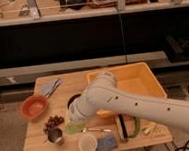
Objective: Stack cups into tray
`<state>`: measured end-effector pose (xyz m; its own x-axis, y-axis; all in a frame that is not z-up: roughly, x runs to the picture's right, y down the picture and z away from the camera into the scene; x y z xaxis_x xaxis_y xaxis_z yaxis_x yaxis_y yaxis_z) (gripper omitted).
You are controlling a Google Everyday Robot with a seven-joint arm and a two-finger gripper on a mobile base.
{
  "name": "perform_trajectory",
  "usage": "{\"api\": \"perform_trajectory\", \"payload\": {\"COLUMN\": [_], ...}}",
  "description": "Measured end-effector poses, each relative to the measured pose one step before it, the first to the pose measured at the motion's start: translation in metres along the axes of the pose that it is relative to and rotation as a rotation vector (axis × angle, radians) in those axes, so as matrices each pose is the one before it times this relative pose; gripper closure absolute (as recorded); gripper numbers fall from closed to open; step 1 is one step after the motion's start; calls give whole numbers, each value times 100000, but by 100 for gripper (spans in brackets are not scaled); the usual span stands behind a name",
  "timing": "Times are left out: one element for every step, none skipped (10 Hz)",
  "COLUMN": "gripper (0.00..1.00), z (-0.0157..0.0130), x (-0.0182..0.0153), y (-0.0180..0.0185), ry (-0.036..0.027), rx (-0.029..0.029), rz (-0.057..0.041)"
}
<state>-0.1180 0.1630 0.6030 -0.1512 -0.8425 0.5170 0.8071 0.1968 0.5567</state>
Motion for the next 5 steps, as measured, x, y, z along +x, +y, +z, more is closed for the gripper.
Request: {"api": "perform_trajectory", "payload": {"gripper": [90,90,90,90,90], "z": [23,12,-13,-29,-70], "x": [-2,13,12,50,-91], "y": [-12,-61,76,451,395], "ry": [-54,-70,-278,-2162,-5084], "rx": [31,57,-18,-124,-833], "rz": [8,-118,-159,-738,-928]}}
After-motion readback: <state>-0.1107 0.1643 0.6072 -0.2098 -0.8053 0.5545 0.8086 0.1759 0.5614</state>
